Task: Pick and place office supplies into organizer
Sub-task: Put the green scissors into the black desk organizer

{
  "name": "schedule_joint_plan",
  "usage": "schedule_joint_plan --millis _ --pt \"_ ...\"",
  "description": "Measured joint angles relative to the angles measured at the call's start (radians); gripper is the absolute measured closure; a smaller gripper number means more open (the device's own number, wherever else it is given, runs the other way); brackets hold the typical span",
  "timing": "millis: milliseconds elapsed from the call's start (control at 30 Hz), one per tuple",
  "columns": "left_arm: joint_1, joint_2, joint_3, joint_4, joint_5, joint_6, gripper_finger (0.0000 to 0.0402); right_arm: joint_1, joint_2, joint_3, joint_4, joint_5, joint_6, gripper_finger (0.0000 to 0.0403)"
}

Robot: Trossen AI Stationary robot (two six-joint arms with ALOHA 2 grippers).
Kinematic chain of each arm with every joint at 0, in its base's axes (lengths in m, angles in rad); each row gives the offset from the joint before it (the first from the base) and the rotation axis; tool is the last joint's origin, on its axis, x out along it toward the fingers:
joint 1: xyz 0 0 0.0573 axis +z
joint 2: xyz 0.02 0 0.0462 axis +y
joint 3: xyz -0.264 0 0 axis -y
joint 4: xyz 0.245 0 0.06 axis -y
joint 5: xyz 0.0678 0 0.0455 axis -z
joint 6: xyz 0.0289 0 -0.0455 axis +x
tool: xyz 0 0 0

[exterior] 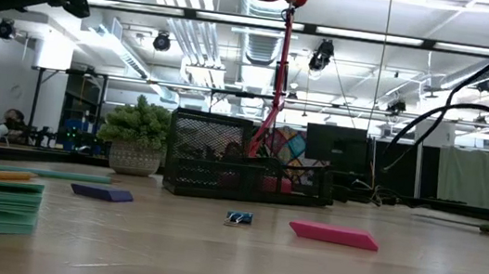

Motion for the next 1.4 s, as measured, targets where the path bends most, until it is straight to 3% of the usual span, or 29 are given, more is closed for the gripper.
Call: schedule_joint_plan --millis 300,600,933,1067,1200,1400 --pt "0.0 0.002 0.0 0.002 0.0 -0.001 0.0379 0.001 -0.017 0.088 0.002 0.139 -0.051 0.0389" --pt "0.0 0.001 0.0 0.002 0.0 -0.001 0.0379 0.001 -0.018 0.156 -0.005 0.413 -0.176 0.039" --pt "0.0 0.007 0.0 0.006 0.0 0.0 0.0379 -0.021 -0.019 0.223 0.01 0.967 -0.462 0.039" --pt "0.0 0.008 0.0 0.009 0.0 0.0 0.0379 -0.057 -0.019 0.228 0.046 1.134 -0.52 0.039" --pt "0.0 0.013 0.0 0.008 0.0 -0.001 0.0379 -0.108 -0.015 0.228 0.164 1.198 -0.626 0.039" --pt "0.0 0.022 0.0 0.01 0.0 -0.001 0.0379 -0.202 0.009 0.228 0.453 1.203 -0.919 0.039"
